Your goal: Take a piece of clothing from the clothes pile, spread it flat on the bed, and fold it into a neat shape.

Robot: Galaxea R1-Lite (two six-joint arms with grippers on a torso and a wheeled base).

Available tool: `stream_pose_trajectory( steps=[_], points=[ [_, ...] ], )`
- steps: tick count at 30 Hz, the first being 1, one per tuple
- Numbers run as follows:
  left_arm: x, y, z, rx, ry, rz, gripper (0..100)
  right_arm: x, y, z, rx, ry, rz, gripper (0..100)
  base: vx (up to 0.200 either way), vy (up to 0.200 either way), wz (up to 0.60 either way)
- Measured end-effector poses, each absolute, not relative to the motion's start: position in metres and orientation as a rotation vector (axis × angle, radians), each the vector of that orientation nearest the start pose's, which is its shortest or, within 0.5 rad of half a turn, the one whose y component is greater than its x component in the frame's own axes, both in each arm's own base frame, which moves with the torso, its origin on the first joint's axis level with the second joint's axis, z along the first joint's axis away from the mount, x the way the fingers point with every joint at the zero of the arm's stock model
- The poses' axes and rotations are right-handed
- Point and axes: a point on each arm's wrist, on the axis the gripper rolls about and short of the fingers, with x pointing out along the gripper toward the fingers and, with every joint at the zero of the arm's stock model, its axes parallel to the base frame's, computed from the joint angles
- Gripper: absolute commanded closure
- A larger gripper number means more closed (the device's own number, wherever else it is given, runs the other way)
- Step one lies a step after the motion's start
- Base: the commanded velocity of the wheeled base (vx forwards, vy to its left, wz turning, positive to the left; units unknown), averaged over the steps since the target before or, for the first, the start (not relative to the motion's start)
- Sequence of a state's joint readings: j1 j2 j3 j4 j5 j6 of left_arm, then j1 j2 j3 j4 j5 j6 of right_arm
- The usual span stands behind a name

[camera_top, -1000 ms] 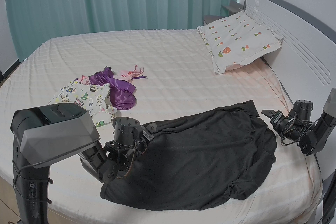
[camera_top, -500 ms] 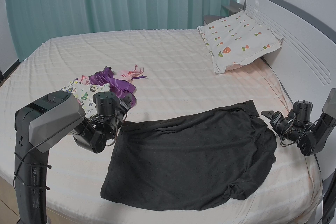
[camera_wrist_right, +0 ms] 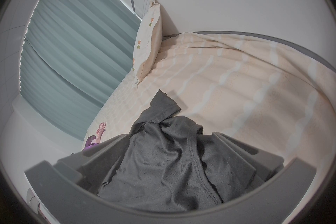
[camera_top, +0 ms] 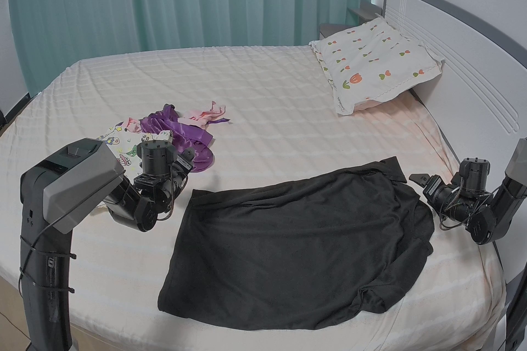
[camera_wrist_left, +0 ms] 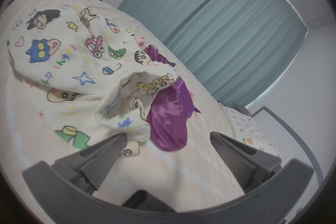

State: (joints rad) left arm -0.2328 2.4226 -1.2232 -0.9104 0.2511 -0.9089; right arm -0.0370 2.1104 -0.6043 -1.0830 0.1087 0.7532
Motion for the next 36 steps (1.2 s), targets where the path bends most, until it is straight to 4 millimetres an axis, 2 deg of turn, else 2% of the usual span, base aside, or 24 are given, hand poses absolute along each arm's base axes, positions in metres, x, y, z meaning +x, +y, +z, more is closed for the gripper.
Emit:
stream_pose_trajectory(
  steps=[8, 13, 16, 27, 36],
  points=[
    [0.403, -0.121, 0.049, -0.787, 0.404, 0.109, 0, 0.334, -0.010, 0.046, 0.772, 0.430, -0.093, 0, 0.000, 0.000, 0.00],
    [0.386, -0.139, 0.059, -0.768, 0.441, 0.062, 0, 0.333, -0.009, 0.046, 0.771, 0.430, -0.088, 0, 0.000, 0.000, 0.00],
    [0.383, -0.142, 0.060, -0.762, 0.454, 0.058, 0, 0.333, -0.008, 0.047, 0.771, 0.430, -0.086, 0, 0.000, 0.000, 0.00],
    [0.382, -0.159, 0.035, -0.723, 0.535, 0.061, 0, 0.333, -0.007, 0.046, 0.770, 0.434, -0.086, 0, 0.000, 0.000, 0.00],
    [0.375, -0.158, 0.035, -0.716, 0.546, 0.069, 0, 0.332, -0.007, 0.046, 0.771, 0.435, -0.086, 0, 0.000, 0.000, 0.00]
  ],
)
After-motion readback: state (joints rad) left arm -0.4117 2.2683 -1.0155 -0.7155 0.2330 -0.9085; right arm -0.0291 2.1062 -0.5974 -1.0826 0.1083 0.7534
